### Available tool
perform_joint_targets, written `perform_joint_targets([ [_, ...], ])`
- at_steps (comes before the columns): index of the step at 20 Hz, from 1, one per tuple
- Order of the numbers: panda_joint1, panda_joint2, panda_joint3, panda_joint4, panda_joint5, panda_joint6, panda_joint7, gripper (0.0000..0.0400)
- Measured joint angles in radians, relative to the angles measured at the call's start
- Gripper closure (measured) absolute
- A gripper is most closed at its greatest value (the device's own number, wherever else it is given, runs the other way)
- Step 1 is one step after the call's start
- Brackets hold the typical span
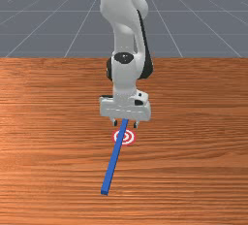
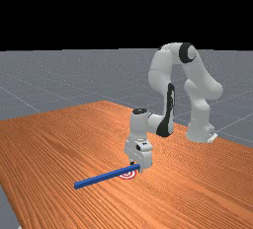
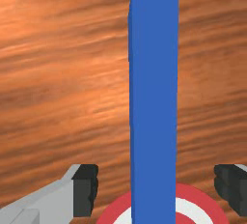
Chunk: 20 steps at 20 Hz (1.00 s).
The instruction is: Pull the pivot to the target area
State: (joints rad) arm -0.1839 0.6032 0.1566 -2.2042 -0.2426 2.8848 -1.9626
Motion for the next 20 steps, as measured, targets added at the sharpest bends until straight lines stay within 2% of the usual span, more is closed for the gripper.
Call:
perform_joint_targets([
  [1, 0.008, 0.0, -0.004, -0.004, -0.002, 0.012, 0.007, 0.0026],
  [2, 0.061, -0.027, -0.064, -0.062, -0.012, 0.147, 0.027, 0.0015],
  [3, 0.054, -0.068, -0.055, -0.083, -0.007, 0.14, 0.023, 0.0009],
  [4, 0.085, -0.131, -0.085, -0.134, 0.022, 0.198, 0.006, 0.0006],
  [5, 0.083, -0.175, -0.076, -0.191, 0.064, 0.256, -0.025, 0.0003],
  [6, 0.089, -0.221, -0.084, -0.301, 0.07, 0.31, -0.03, 0.0002],
  [7, 0.027, -0.32, -0.024, -0.352, 0.027, 0.077, 0.163, 0.0],
  [8, 0.034, -0.368, -0.033, -0.439, 0.02, 0.116, 0.181, 0.0],
  [9, -0.046, -0.277, 0.051, -0.362, 0.045, 0.045, -0.001, 0.0],
  [10, 0.009, -0.178, -0.009, -0.329, 0.023, 0.127, 0.019, 0.0],
  [11, 0.036, -0.134, -0.035, -0.296, 0.03, 0.132, 0.044, 0.0002],
  [13, 0.041, -0.099, -0.021, -0.18, 0.066, -0.011, 0.05, 0.0],
  [14, 0.05, -0.107, -0.037, -0.233, 0.049, 0.13, 0.063, 0.0],
  [15, 0.065, -0.103, -0.05, -0.229, 0.058, 0.139, 0.093, 0.0],
  [16, -0.001, -0.096, 0.012, -0.213, 0.08, 0.106, 0.057, 0.0],
  [19, -0.002, -0.066, 0.039, -0.117, 0.131, -0.026, 0.085, 0.0],
  [20, 0.045, -0.049, 0.002, -0.053, 0.12, -0.134, 0.125, 0.0],
])
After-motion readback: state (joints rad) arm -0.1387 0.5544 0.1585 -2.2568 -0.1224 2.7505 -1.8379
